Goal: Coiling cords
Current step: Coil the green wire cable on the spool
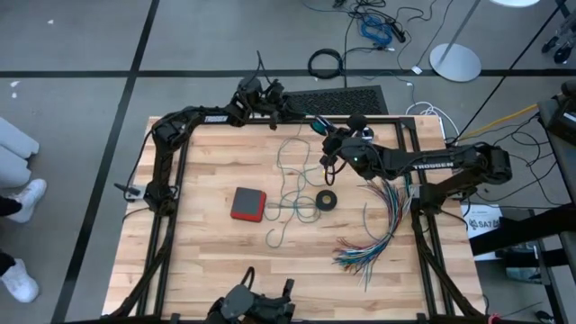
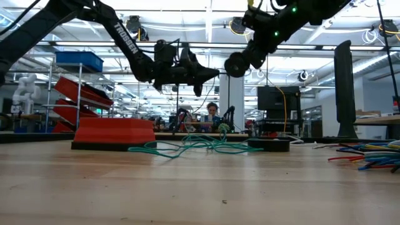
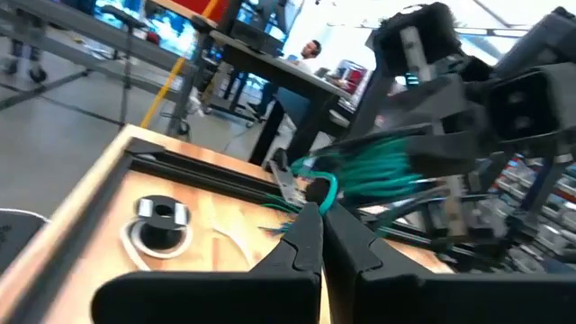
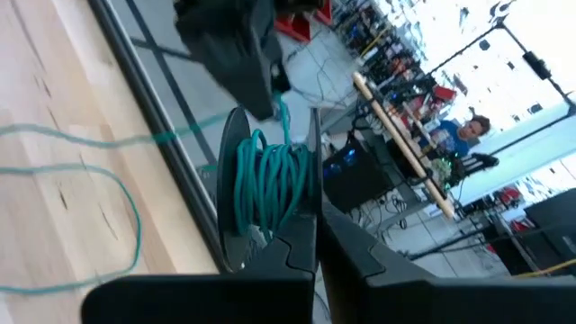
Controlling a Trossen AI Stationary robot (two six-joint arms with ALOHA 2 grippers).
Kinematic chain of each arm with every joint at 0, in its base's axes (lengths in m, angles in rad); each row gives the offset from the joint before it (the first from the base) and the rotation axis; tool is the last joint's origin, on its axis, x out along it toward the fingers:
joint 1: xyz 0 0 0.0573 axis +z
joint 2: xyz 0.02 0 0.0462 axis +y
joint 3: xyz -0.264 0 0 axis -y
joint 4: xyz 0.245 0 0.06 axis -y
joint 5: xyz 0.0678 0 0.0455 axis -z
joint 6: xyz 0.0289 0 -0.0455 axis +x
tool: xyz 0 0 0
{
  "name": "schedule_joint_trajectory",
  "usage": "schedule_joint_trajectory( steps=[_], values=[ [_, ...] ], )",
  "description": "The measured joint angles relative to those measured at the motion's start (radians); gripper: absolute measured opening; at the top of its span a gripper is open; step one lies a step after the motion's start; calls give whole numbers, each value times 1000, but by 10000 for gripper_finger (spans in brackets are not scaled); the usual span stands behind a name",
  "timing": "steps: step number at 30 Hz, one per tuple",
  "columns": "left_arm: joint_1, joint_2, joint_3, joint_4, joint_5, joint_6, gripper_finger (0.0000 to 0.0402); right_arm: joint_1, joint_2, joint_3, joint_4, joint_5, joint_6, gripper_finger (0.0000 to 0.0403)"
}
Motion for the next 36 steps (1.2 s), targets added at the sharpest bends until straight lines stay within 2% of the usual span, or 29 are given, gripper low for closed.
schedule_joint_trajectory(
  steps=[11, 24, 29, 36],
  values=[
    [-42, -69, 0, -1, 30, -12, 0, -31, 38, 0, -39, 6, 43, 0],
    [-169, -71, 0, -83, 41, 49, 0, -85, 43, 0, -7, 0, 96, 0],
    [-211, -72, 0, -134, -34, 114, 0, -91, 43, 0, 76, 0, 96, 0],
    [-246, -72, -20, -117, -259, 166, 0, -92, 43, 0, 181, 0, 146, 0]
  ],
)
